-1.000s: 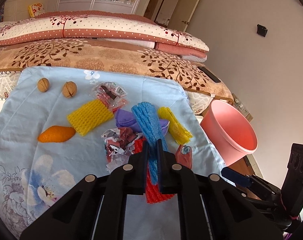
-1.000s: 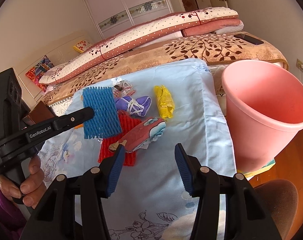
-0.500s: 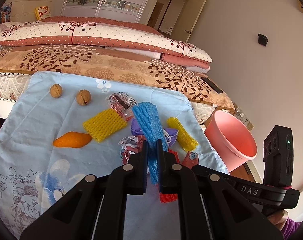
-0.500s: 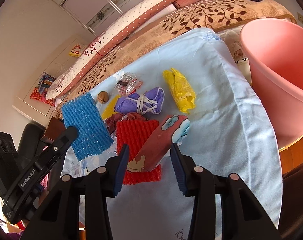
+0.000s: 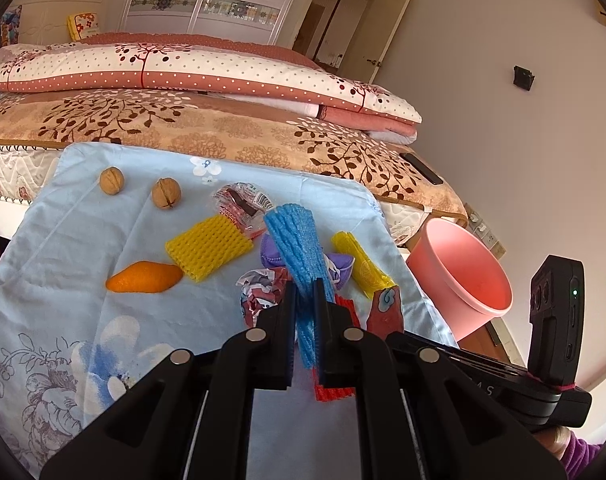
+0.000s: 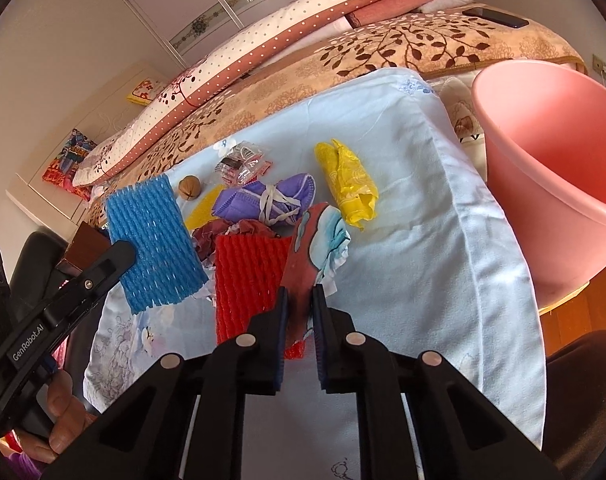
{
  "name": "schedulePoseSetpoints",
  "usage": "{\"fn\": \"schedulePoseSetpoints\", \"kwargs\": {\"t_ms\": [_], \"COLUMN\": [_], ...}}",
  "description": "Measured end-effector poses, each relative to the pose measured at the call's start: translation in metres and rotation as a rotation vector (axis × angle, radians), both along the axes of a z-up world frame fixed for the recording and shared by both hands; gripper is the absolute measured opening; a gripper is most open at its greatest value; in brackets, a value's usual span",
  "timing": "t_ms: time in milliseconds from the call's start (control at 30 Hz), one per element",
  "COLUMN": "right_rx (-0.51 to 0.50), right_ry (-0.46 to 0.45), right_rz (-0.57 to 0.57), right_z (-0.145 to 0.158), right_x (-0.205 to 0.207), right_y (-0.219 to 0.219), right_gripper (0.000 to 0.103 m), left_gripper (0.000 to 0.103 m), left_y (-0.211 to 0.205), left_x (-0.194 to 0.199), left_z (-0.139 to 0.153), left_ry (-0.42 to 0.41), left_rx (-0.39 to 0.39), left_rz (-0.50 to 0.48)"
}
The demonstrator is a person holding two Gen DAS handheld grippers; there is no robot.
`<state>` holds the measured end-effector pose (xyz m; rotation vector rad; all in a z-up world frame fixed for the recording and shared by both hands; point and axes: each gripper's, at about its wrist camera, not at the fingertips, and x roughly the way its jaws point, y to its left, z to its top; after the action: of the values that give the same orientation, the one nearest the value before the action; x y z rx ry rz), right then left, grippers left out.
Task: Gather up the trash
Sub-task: 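Grasp the red-and-blue printed wrapper with the right gripper while the left holds the blue net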
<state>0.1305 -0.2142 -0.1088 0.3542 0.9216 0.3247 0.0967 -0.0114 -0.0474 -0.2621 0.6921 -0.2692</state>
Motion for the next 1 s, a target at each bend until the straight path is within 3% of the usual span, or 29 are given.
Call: {"fn": "schedulePoseSetpoints", "kwargs": {"t_ms": [700,1000], "right_rx": [-0.209,-0.217], "right_ry": [-0.283,-0.324], "right_rz": [-0.063,-0.108], "right_z": [0.045,0.051], "right_x": [-0.041,-0.046], "right_y": [-0.012,-0.026], "right_gripper": [0.010,0.010], "left_gripper": [0.007,0.007], "left_y": [-0.025,-0.041], "left_x": [-0.002,0.001], "left_z": [0.007,0.010], "left_ry": [-0.005,-0.013], "left_rx": [0.020,0.041], "left_rz": [-0.044,-0.074]}}
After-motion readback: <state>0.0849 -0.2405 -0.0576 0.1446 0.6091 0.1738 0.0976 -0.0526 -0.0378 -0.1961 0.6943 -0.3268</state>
